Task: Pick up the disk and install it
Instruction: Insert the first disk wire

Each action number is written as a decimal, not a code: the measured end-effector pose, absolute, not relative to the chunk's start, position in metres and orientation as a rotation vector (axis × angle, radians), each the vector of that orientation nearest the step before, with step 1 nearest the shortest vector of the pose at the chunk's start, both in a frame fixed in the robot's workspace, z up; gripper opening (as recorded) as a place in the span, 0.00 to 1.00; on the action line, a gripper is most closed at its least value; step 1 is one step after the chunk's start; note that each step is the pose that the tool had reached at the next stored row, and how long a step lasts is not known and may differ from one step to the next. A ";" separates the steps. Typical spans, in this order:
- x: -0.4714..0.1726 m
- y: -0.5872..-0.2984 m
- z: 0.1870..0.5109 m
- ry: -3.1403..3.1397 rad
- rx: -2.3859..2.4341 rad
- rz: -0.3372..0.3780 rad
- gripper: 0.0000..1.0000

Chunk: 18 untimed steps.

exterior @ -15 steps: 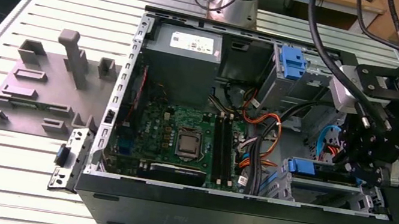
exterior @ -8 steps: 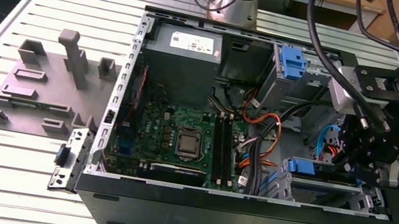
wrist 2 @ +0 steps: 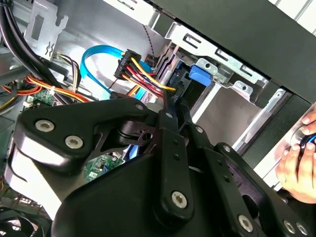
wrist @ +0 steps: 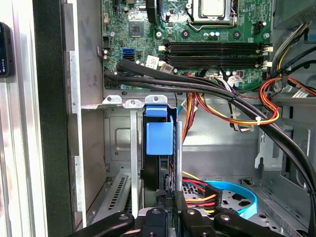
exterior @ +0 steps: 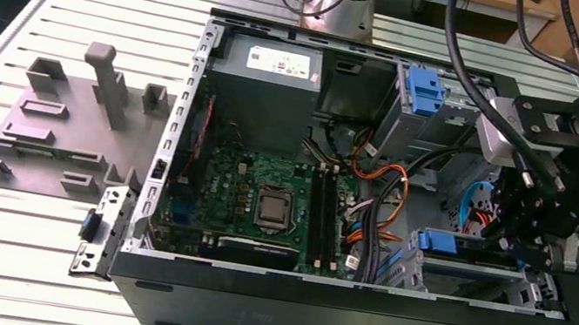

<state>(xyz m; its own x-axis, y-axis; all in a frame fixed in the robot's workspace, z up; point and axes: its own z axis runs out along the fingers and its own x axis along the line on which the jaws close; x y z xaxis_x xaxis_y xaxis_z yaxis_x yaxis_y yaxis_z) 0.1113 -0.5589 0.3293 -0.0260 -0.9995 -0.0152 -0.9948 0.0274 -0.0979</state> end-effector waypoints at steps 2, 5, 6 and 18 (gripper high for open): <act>0.111 -0.559 0.329 2.194 -2.134 -0.091 0.18; 0.113 -0.559 0.329 2.197 -2.132 -0.091 0.18; 0.113 -0.559 0.329 2.198 -2.131 -0.091 0.18; 0.114 -0.559 0.328 2.202 -2.128 -0.090 0.19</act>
<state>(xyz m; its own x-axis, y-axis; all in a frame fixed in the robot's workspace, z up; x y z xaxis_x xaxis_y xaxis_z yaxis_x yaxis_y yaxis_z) 0.1142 -0.5589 0.3277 -0.0334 -0.9993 -0.0155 -0.9947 0.0347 -0.0969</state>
